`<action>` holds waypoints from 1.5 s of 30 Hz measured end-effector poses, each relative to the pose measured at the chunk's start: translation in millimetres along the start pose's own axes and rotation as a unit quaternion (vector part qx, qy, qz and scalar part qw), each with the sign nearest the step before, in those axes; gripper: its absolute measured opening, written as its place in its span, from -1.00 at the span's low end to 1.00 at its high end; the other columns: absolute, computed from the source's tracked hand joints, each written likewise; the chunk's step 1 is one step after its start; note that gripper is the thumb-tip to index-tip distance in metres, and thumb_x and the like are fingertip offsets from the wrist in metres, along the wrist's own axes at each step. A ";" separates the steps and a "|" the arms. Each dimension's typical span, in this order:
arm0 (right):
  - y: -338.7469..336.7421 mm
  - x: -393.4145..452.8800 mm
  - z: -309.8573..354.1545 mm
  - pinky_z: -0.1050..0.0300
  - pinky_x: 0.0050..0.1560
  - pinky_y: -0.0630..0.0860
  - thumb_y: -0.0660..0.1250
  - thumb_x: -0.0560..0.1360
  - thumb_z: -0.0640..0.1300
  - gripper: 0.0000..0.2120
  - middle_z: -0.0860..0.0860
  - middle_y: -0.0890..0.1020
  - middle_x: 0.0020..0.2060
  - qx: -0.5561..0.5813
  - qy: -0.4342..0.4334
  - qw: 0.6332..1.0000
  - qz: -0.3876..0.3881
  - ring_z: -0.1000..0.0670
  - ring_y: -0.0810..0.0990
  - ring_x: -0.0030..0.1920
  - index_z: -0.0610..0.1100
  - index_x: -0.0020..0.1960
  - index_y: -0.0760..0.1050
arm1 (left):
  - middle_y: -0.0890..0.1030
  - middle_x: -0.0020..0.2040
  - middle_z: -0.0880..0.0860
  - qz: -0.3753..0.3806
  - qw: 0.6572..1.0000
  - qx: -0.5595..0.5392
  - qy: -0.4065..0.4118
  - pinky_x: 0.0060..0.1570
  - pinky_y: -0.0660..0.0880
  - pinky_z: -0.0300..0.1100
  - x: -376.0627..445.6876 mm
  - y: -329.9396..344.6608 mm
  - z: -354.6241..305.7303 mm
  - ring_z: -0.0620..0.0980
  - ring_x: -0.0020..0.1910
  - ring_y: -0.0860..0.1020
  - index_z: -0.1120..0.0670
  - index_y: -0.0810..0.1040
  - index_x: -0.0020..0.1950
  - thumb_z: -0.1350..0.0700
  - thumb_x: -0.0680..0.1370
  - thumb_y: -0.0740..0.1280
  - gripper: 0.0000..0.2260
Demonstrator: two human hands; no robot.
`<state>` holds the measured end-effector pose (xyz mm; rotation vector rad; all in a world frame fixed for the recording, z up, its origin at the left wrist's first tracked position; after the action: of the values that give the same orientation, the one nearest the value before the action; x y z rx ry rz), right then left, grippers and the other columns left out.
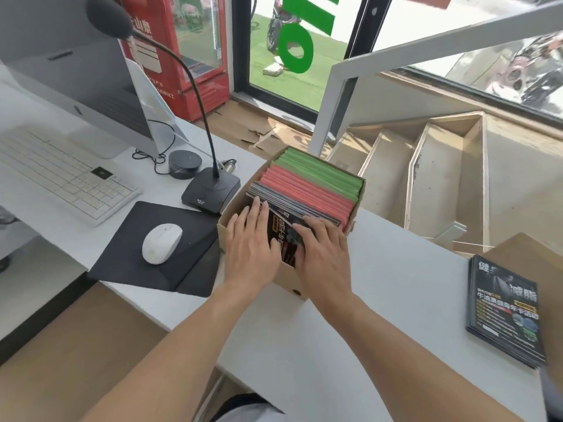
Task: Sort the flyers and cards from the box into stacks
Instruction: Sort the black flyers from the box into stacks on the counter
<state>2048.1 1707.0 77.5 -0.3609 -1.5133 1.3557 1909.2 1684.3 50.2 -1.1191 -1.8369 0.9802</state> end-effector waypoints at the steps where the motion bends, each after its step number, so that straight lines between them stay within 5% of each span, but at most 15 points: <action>1: -0.3 0.3 3.6 0.00 0.25 0.40 0.34 0.56 -0.20 -0.72 0.00 0.63 0.17 0.007 -0.004 1.000 0.000 -0.08 0.54 0.19 -0.07 0.26 0.57 | 0.02 0.67 0.04 -0.002 1.000 -0.001 0.000 0.60 -0.16 -0.02 -1.0 -0.7 0.1 0.01 0.62 0.04 0.09 0.03 0.66 0.04 0.62 0.18 -0.36; 6: 5.9 -0.1 5.8 0.08 -0.25 0.49 0.22 0.63 -0.20 -0.65 0.05 0.69 -0.05 0.086 0.053 0.990 0.100 -0.03 0.65 -0.12 -0.04 0.40 0.36 | 0.02 0.67 0.05 -0.010 1.000 -0.010 0.005 0.54 -0.26 -0.10 -3.8 -6.2 -0.1 0.01 0.61 0.06 0.10 0.02 0.66 0.02 0.63 0.17 -0.37; 11: 10.1 0.4 5.8 0.07 -0.25 0.41 0.14 0.68 -0.10 -0.36 0.03 0.55 -0.12 0.044 0.069 0.983 0.161 -0.02 0.50 -0.16 -0.03 0.66 -0.09 | 0.06 0.66 0.08 -0.007 1.000 0.000 0.011 0.58 -0.13 -0.03 -3.3 -4.2 -0.1 0.03 0.60 0.11 0.11 0.06 0.65 0.01 0.62 0.18 -0.37; 18: 18.2 3.5 -2.1 0.00 0.12 0.50 0.09 0.69 -0.04 -0.46 -0.04 0.54 0.25 0.006 0.072 0.979 0.192 -0.08 0.50 0.21 -0.07 0.64 0.06 | 0.13 0.65 0.08 -0.017 1.000 0.011 0.004 0.58 -0.07 0.01 -2.7 -0.4 0.1 0.07 0.56 0.19 0.10 0.14 0.63 0.01 0.60 0.19 -0.39; 23: 8.8 3.5 4.6 -0.08 0.16 0.44 0.17 0.62 -0.09 -0.51 -0.08 0.55 0.14 -0.119 0.003 0.987 0.107 -0.16 0.49 0.11 -0.13 0.54 0.33 | 0.16 0.64 0.10 -0.020 1.000 0.008 0.005 0.58 -0.02 0.03 -2.7 -0.1 0.3 0.09 0.55 0.22 0.12 0.17 0.63 0.03 0.59 0.21 -0.38; 27: 3.7 4.6 6.2 -0.09 0.24 0.36 0.21 0.59 -0.08 -0.53 -0.10 0.51 0.24 -0.158 -0.006 0.984 0.088 -0.18 0.44 0.21 -0.10 0.49 0.39 | 0.15 0.64 0.10 -0.017 1.000 0.003 0.012 0.58 -0.01 0.03 -3.9 0.8 2.0 0.08 0.55 0.22 0.12 0.16 0.63 0.02 0.58 0.22 -0.37; 45: -0.6 0.9 14.3 -0.12 0.25 0.40 0.32 0.53 -0.15 -0.56 -0.09 0.53 0.30 -0.116 -0.024 0.990 0.075 -0.17 0.45 0.28 -0.12 0.41 0.48 | 0.13 0.65 0.06 -0.017 1.000 0.000 0.005 0.58 -0.11 0.03 -13.0 -0.4 2.4 0.04 0.54 0.23 0.11 0.14 0.64 0.02 0.54 0.03 -0.36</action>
<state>2036.3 1699.5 80.8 -0.6010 -1.7185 1.3136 1911.2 1671.6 46.8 -1.0881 -1.8423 0.9538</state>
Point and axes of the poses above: each hand's wrist, its own x-axis towards the middle knuckle, its own y-axis out of the palm, z = x × y, the point moved 7 cm from there along x, towards the middle knuckle
